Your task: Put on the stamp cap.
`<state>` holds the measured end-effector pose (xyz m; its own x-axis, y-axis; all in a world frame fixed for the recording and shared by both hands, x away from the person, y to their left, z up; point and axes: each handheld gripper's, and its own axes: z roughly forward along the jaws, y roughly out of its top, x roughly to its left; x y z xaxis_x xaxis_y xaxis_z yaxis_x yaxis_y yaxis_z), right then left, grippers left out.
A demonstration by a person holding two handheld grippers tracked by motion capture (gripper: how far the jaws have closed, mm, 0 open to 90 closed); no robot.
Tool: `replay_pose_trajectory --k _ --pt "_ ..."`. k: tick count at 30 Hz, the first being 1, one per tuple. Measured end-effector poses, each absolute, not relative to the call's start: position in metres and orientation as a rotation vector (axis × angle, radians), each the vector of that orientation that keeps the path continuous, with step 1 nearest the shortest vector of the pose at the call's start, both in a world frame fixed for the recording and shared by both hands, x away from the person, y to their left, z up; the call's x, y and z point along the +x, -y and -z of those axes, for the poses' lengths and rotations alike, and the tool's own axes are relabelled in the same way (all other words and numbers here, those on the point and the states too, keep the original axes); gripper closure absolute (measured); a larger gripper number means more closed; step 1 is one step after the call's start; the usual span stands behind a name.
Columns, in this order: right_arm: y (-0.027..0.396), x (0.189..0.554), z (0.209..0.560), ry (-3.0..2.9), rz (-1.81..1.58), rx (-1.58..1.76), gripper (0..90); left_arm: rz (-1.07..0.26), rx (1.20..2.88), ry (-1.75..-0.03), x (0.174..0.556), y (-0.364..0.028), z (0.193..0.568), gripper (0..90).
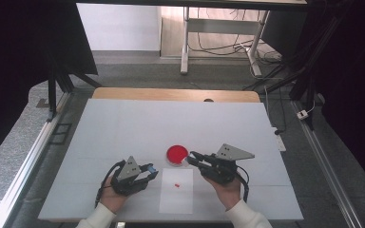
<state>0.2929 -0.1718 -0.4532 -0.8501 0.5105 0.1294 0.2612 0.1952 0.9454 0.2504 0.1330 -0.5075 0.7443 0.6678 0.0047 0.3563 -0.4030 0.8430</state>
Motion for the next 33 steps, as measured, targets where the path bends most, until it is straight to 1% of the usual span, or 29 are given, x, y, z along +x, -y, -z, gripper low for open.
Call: replay_pose_trajectory --k 17,33 --pt "0.172 0.292 0.453 -2.239 -1.734 0.745 74.9 -0.415 2.078 -0.726 0.258 -0.104 0.509 64.0" --pt "0.172 0.291 0.451 -2.231 -1.741 0.752 74.9 -0.413 2.065 -0.707 0.267 -0.081 0.509 64.0"
